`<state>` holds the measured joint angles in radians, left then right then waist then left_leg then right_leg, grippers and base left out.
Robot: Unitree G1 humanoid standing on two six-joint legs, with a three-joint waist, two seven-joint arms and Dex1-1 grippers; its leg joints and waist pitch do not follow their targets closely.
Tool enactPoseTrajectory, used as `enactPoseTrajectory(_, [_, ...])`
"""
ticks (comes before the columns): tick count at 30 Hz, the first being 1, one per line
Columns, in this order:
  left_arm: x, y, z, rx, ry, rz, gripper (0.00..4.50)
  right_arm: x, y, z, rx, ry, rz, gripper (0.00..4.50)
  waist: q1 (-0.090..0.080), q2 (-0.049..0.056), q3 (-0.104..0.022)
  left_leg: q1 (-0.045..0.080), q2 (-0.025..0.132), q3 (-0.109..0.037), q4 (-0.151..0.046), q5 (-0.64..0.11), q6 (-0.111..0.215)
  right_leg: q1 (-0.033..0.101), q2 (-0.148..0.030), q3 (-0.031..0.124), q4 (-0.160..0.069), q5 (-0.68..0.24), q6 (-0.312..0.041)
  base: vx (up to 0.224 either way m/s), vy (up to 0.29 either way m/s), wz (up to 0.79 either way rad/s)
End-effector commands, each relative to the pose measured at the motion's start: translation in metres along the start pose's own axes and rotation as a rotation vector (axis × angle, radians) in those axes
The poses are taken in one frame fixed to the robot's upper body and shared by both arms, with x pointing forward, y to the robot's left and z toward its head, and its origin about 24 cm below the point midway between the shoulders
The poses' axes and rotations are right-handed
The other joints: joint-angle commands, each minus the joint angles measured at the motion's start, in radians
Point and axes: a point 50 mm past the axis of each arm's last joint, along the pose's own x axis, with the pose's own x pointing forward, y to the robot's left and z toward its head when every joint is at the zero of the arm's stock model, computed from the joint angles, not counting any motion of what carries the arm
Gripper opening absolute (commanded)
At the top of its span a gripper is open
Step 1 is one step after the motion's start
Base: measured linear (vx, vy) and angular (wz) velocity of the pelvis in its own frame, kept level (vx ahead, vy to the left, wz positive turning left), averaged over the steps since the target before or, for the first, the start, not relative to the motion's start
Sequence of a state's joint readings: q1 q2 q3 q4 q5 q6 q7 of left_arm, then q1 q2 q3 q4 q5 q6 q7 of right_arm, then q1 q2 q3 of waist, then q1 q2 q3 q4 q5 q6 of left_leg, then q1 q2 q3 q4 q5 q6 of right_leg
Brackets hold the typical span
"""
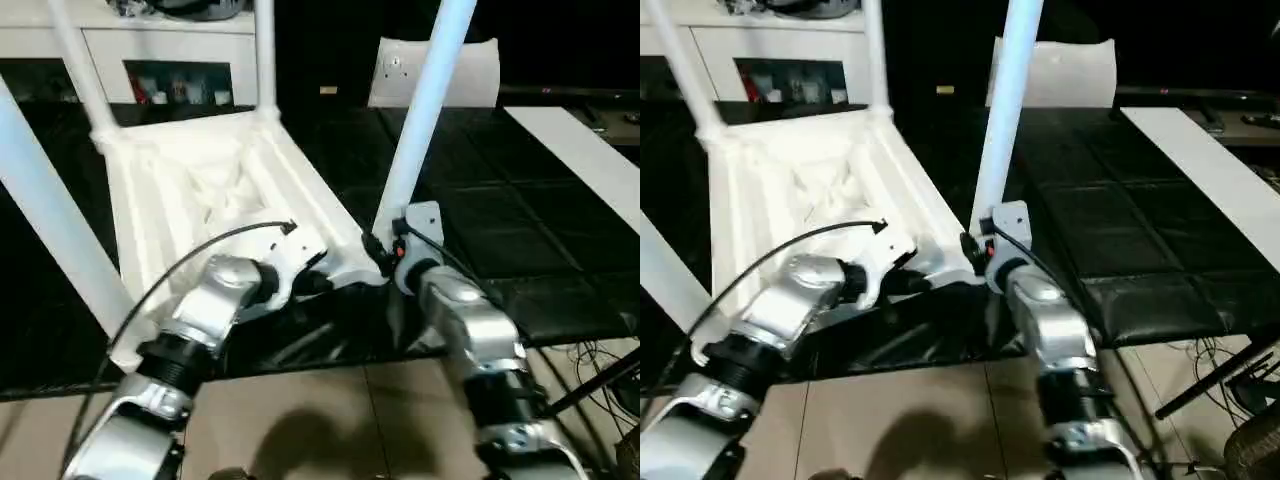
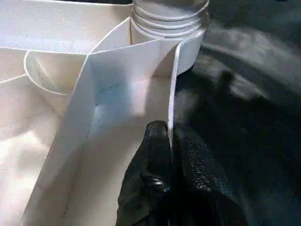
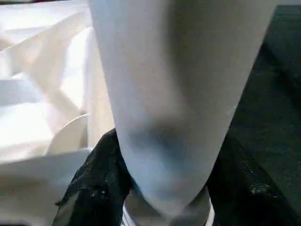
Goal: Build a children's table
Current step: Rotate leg to tighten
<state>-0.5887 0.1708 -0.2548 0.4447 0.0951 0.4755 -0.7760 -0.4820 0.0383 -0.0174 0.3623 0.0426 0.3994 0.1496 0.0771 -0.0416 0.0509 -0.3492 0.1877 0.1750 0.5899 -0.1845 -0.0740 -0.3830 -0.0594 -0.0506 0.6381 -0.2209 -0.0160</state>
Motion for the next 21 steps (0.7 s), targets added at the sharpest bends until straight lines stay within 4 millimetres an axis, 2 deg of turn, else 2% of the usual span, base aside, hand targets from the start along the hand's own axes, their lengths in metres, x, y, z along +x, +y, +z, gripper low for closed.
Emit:
enactPoseTrajectory(1, [0.010, -0.010, 0.030, 0.009, -0.126, 0.031, 0.00, 0.005, 0.050, -0.012, 0.043, 0.058, 0.191, 2.63, 0.002, 0.005, -0.053, 0.003, 0.039, -0.019, -0.078, -0.211, -0.029, 0.031, -0.085, 0.056, -0.095, -0.196, -0.149, 0.000, 0.000, 0.00])
enactPoseTrajectory(2, [0.009, -0.011, 0.030, 0.029, -0.122, 0.024, 0.00, 0.005, 0.048, -0.009, 0.053, 0.039, 0.186, 2.66, 0.004, 0.003, -0.057, 0.000, 0.038, -0.017, -0.076, -0.164, -0.011, 0.037, -0.084, 0.056, -0.089, -0.117, -0.154, 0.000, 0.000, 0.00])
enactPoseTrajectory(5, [0.005, -0.011, 0.025, 0.069, -0.103, -0.008, 0.00, 0.000, 0.038, -0.006, 0.044, -0.006, 0.207, 2.93, 0.007, 0.006, -0.061, -0.002, 0.037, -0.014, -0.074, -0.095, 0.011, 0.046, -0.082, 0.054, -0.080, 0.005, -0.172, 0.000, 0.000, 0.00])
enactPoseTrajectory(8, [0.000, -0.010, 0.019, 0.099, -0.090, -0.047, 0.00, -0.008, 0.024, -0.002, 0.036, -0.047, 0.242, 3.23, 0.012, 0.007, -0.061, -0.001, 0.039, -0.014, -0.074, -0.086, 0.030, 0.050, -0.081, 0.053, -0.078, 0.045, -0.183, 0.000, 0.000, 0.00])
enactPoseTrajectory(10, [-0.007, -0.007, 0.011, 0.135, -0.076, -0.101, 0.00, -0.021, 0.004, 0.001, -0.006, -0.081, 0.293, 3.42, 0.017, 0.010, -0.060, -0.001, 0.041, -0.015, -0.073, -0.090, 0.040, 0.054, -0.081, 0.052, -0.079, 0.057, -0.180, 0.000, 0.000, 0.00])
enactPoseTrajectory(11, [-0.011, -0.006, 0.008, 0.151, -0.078, -0.125, 0.00, -0.027, -0.007, 0.001, -0.039, -0.074, 0.306, 3.61, 0.014, 0.008, -0.058, -0.004, 0.042, -0.015, -0.074, -0.097, 0.044, 0.054, -0.082, 0.051, -0.079, 0.052, -0.185, 0.000, 0.000, 0.00])
enactPoseTrajectory(12, [-0.012, -0.006, 0.008, 0.153, -0.078, -0.127, 0.00, -0.028, -0.008, 0.001, -0.043, -0.073, 0.308, 3.61, 0.014, 0.006, -0.059, -0.004, 0.040, -0.015, -0.075, -0.096, 0.043, 0.057, -0.081, 0.050, -0.080, 0.043, -0.184, 0.000, 0.000, 0.00])
enactPoseTrajectory(13, [-0.014, -0.006, 0.007, 0.167, -0.084, -0.150, 0.00, -0.031, -0.013, 0.002, -0.066, -0.079, 0.331, 3.68, 0.013, 0.007, -0.057, -0.005, 0.040, -0.013, -0.074, -0.101, 0.043, 0.054, -0.082, 0.051, -0.081, 0.031, -0.186, 0.000, 0.000, 0.00])
enactPoseTrajectory(14, [-0.016, -0.005, 0.005, 0.172, -0.082, -0.170, 0.00, -0.035, -0.017, 0.003, -0.085, -0.085, 0.360, 3.77, 0.011, 0.013, -0.055, -0.001, 0.042, -0.013, -0.075, -0.131, 0.031, 0.050, -0.084, 0.051, -0.089, -0.029, -0.193, 0.000, 0.000, 0.00])
enactPoseTrajectory(15, [-0.020, -0.005, 0.002, 0.195, -0.076, -0.201, 0.00, -0.039, -0.024, 0.004, -0.106, -0.084, 0.388, 3.77, 0.013, 0.015, -0.055, 0.000, 0.042, -0.014, -0.076, -0.139, 0.027, 0.050, -0.084, 0.051, -0.090, -0.048, -0.193, 0.000, 0.000, 0.00])
enactPoseTrajectory(16, [-0.023, -0.004, -0.001, 0.212, -0.065, -0.220, 0.00, -0.043, -0.029, 0.005, -0.125, -0.085, 0.420, 3.96, 0.013, 0.013, -0.055, 0.002, 0.044, -0.013, -0.076, -0.147, 0.027, 0.050, -0.084, 0.053, -0.091, -0.066, -0.192, 0.000, 0.000, 0.00])
enactPoseTrajectory(17, [-0.032, -0.001, -0.010, 0.272, -0.037, -0.294, 0.00, -0.055, -0.043, 0.007, -0.197, -0.065, 0.523, 3.96, 0.017, 0.012, -0.055, 0.000, 0.044, -0.014, -0.075, -0.152, 0.035, 0.052, -0.083, 0.053, -0.092, -0.071, -0.186, 0.000, 0.000, 0.00])
enactPoseTrajectory(18, [-0.035, -0.001, -0.012, 0.276, -0.035, -0.324, 0.00, -0.059, -0.048, 0.008, -0.224, -0.056, 0.577, 3.96, 0.022, 0.013, -0.056, 0.001, 0.045, -0.015, -0.073, -0.148, 0.039, 0.054, -0.084, 0.052, -0.091, -0.062, -0.184, 0.000, 0.000, 0.00])
enactPoseTrajectory(20, [-0.039, 0.001, -0.014, 0.277, -0.043, -0.355, 0.00, -0.064, -0.050, 0.008, -0.243, -0.037, 0.652, 3.96, 0.025, 0.016, -0.058, 0.000, 0.045, -0.010, -0.069, -0.116, 0.056, 0.049, -0.079, 0.051, -0.081, 0.020, -0.213, 0.000, 0.000, 0.00])
enactPoseTrajectory(21, [-0.040, 0.001, -0.015, 0.283, -0.040, -0.372, 0.00, -0.066, -0.051, 0.008, -0.256, -0.029, 0.683, 3.96, 0.025, 0.016, -0.057, 0.000, 0.045, -0.010, -0.069, -0.113, 0.059, 0.048, -0.080, 0.050, -0.079, 0.027, -0.218, 0.000, 0.000, 0.00])
